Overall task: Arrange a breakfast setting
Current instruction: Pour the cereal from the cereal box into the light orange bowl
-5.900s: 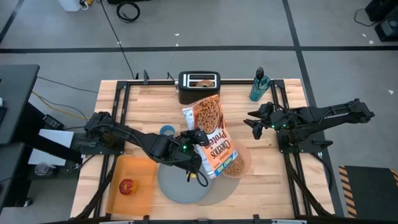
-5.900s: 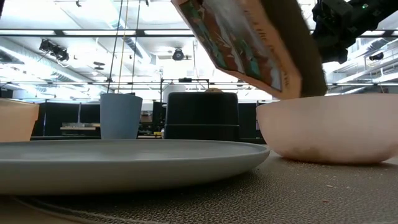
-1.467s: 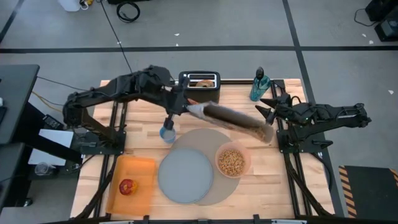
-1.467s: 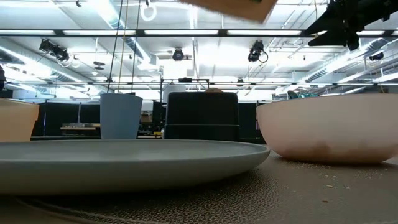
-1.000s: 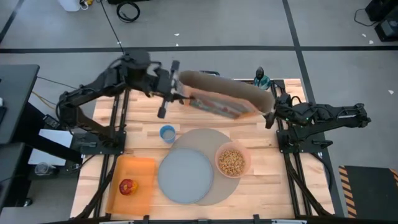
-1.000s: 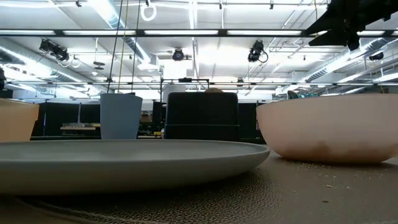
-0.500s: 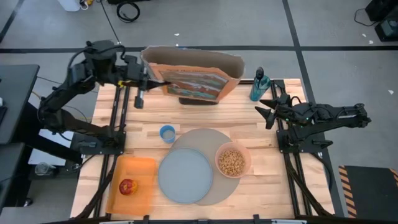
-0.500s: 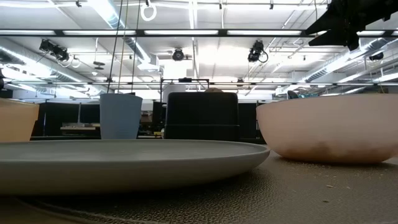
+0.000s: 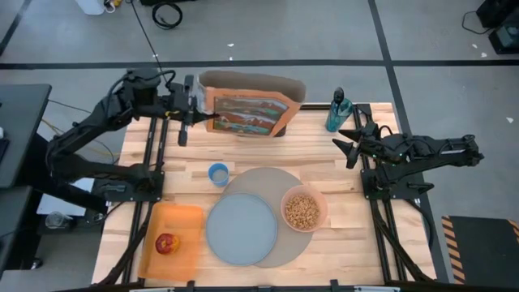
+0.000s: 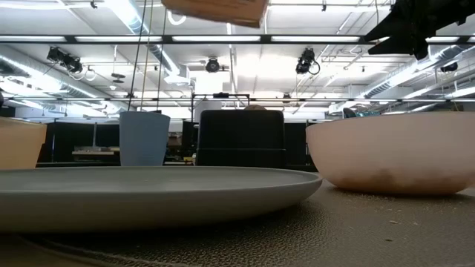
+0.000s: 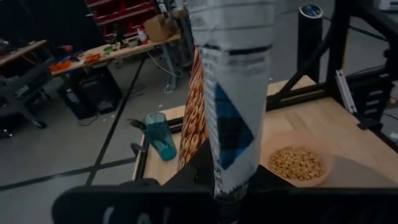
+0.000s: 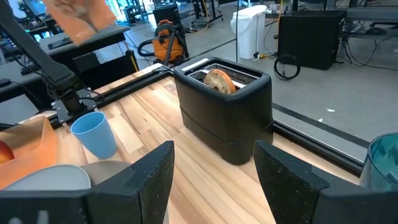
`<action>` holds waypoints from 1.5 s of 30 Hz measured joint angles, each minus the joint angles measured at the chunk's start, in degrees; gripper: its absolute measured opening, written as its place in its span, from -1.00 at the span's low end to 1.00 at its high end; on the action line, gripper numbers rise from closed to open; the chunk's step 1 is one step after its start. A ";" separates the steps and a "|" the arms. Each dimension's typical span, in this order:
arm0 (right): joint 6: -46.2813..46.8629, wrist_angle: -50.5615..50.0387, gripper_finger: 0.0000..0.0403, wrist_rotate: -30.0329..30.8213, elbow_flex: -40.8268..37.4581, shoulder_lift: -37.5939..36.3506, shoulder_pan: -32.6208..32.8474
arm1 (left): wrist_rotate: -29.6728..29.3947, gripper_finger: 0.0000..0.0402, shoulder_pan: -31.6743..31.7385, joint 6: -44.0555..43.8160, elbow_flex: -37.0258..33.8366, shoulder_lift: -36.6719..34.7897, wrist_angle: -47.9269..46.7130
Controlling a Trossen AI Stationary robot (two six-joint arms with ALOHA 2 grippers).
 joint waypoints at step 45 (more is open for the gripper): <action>-0.45 5.42 0.13 -3.25 -3.89 0.01 0.00 | -8.56 -0.94 5.73 -10.80 -37.69 -31.20 13.86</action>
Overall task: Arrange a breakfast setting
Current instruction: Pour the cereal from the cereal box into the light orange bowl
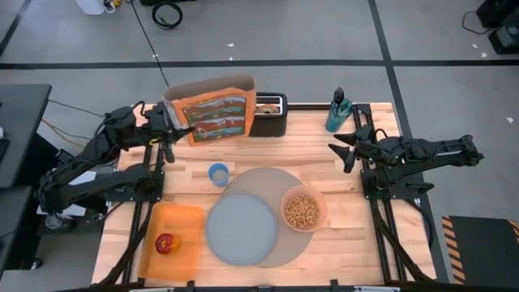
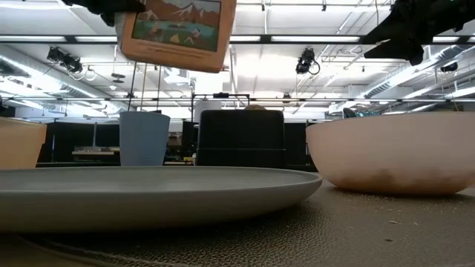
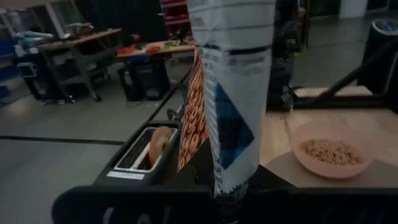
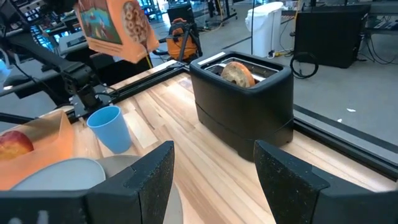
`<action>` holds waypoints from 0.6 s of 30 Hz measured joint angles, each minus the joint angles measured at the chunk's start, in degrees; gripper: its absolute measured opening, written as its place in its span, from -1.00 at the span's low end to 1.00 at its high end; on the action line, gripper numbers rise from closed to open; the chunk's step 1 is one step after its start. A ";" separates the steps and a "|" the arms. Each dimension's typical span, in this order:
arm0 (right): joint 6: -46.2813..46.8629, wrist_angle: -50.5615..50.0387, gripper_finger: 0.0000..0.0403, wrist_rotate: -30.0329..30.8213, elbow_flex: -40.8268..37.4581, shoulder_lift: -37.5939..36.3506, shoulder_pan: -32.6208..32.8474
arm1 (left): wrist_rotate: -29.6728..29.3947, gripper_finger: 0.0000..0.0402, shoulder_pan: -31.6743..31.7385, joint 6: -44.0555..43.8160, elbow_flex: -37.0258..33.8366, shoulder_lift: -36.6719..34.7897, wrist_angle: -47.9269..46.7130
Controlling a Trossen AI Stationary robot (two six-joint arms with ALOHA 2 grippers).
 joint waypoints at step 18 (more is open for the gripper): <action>0.17 0.89 0.13 0.09 0.00 3.82 0.02 | -3.90 -0.94 -0.09 -5.60 -14.56 -1.35 11.68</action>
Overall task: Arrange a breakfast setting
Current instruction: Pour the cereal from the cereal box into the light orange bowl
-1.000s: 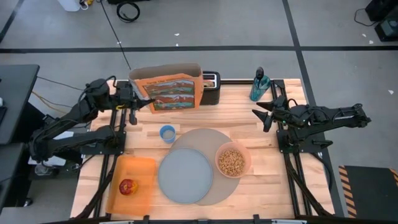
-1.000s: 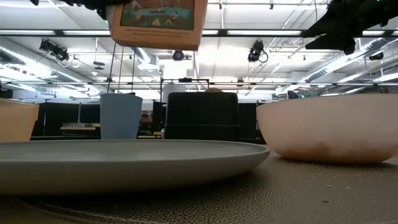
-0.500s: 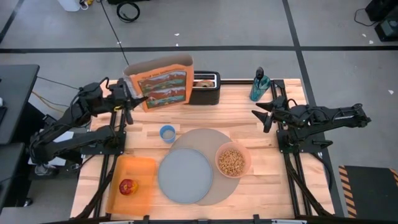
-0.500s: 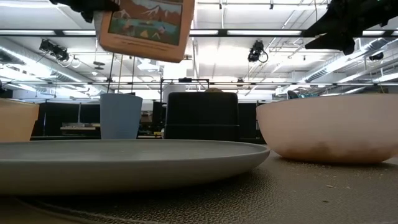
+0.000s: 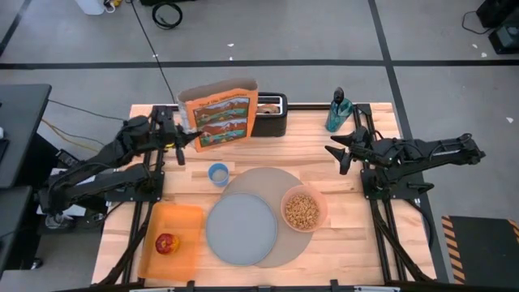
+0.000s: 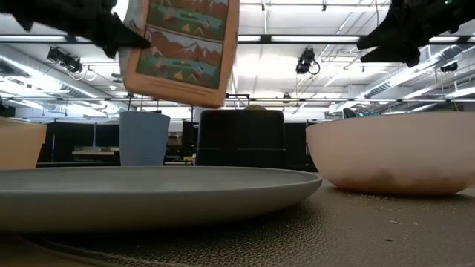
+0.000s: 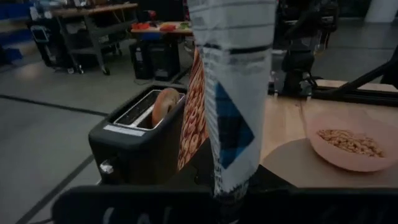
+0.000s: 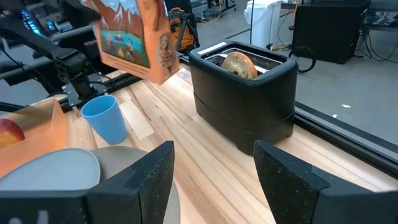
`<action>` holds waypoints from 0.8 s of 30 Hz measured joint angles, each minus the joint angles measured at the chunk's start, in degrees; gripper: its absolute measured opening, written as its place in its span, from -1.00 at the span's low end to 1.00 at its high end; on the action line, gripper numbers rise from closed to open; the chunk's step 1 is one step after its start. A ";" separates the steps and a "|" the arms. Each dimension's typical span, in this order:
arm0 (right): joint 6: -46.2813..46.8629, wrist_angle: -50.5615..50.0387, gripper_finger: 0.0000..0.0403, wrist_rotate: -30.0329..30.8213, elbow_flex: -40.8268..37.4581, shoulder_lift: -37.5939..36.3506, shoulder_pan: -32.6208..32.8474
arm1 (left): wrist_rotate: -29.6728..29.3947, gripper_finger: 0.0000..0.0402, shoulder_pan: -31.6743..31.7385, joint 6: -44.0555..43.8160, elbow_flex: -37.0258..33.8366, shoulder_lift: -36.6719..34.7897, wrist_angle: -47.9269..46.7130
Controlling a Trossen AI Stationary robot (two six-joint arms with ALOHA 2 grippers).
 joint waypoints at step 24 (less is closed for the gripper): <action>1.53 -0.51 0.13 -0.93 0.00 0.05 0.00 | -13.73 -0.94 0.00 0.84 -10.21 -23.53 4.38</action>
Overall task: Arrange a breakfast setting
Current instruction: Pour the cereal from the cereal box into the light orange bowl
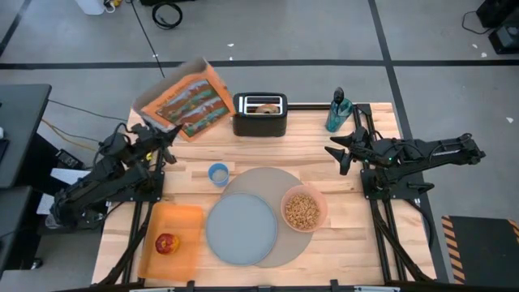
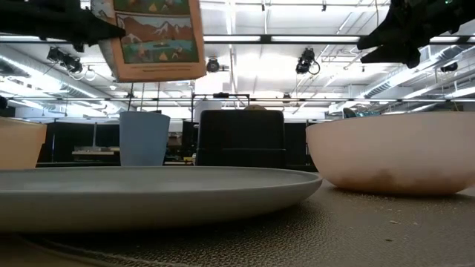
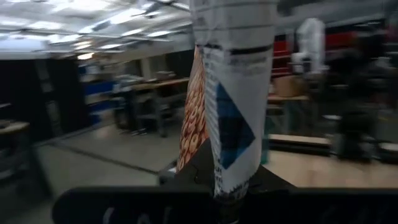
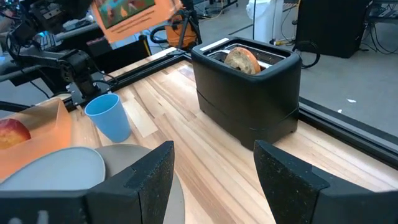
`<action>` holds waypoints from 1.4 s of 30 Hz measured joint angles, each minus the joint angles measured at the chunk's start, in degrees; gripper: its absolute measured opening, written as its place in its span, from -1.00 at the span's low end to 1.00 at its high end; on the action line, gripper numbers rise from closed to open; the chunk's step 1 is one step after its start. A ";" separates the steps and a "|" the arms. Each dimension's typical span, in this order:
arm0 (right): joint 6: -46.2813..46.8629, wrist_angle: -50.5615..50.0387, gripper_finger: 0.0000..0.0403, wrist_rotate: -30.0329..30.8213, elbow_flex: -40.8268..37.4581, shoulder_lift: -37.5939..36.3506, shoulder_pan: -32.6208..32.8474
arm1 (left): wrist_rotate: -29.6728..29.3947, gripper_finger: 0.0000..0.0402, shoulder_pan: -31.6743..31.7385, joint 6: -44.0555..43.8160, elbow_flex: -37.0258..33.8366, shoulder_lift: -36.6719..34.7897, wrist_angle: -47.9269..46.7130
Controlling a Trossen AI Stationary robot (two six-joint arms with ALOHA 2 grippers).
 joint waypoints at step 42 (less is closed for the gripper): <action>-0.66 1.08 0.13 -0.37 0.02 0.00 -0.02 | -31.87 -0.94 -5.08 -13.40 -9.14 -0.78 -13.31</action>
